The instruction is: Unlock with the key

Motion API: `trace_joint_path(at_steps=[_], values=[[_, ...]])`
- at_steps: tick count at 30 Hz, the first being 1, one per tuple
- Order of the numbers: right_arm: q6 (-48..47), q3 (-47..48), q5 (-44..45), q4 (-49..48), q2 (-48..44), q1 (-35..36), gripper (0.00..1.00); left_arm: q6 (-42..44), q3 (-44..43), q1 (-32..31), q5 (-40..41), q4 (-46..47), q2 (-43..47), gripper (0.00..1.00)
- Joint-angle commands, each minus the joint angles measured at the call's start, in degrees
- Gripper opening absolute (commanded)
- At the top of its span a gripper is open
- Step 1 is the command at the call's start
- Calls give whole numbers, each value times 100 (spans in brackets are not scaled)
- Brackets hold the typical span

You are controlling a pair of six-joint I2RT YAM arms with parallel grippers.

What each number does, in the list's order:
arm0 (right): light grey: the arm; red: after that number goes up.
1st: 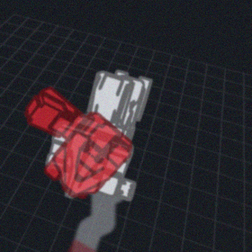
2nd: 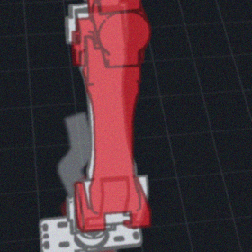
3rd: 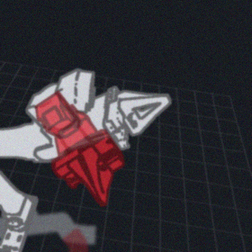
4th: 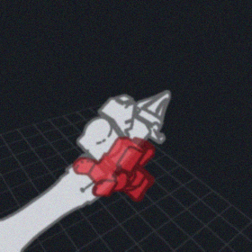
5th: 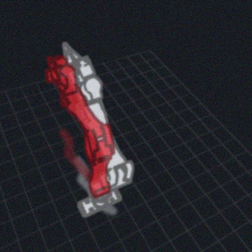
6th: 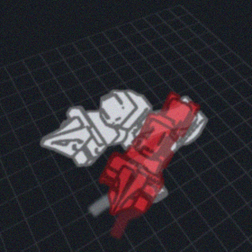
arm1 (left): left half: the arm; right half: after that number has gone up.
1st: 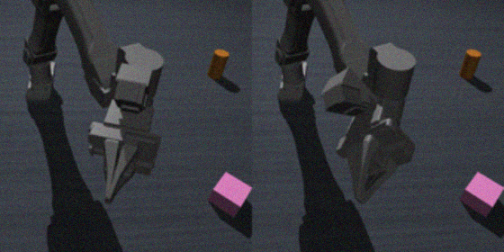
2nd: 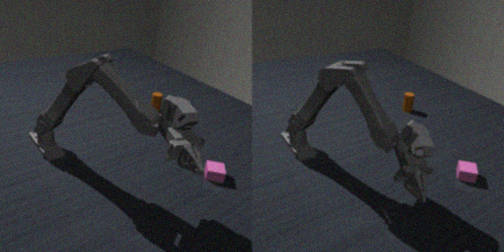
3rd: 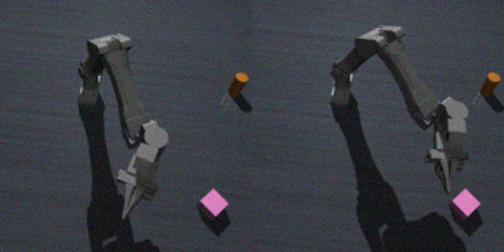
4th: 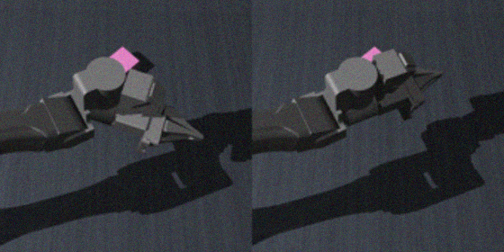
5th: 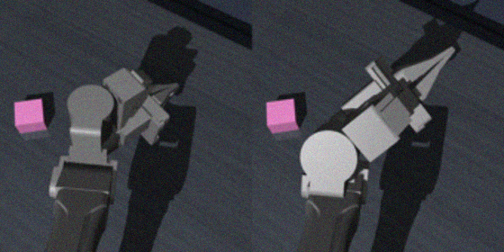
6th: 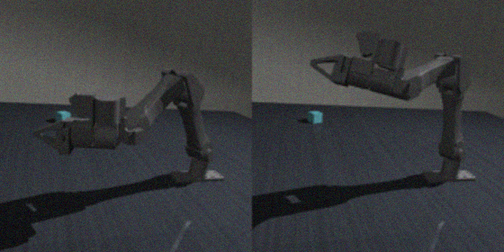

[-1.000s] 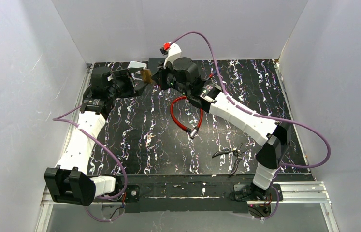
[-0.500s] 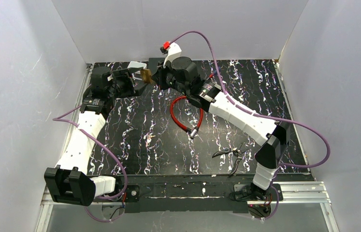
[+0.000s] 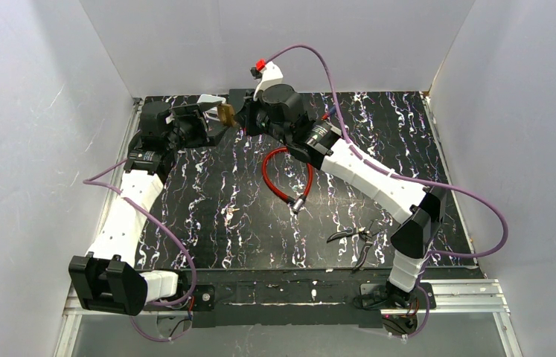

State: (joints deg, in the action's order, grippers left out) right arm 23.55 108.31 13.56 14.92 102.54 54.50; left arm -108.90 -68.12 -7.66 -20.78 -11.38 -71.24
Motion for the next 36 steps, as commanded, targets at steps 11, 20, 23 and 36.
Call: trace_joint_path(at_steps=[11,20,23,36], values=[[470,185,-172,17,300,104,1,211,-253,-260,-911,914,240,0],[909,260,-307,-17,343,35,1,211,-221,-262,-893,1094,244,0],[1052,278,-363,-39,345,5,1,219,-202,-262,-900,1102,250,0],[1702,232,-792,-128,389,-178,1,235,-174,-267,-902,1287,268,0]])
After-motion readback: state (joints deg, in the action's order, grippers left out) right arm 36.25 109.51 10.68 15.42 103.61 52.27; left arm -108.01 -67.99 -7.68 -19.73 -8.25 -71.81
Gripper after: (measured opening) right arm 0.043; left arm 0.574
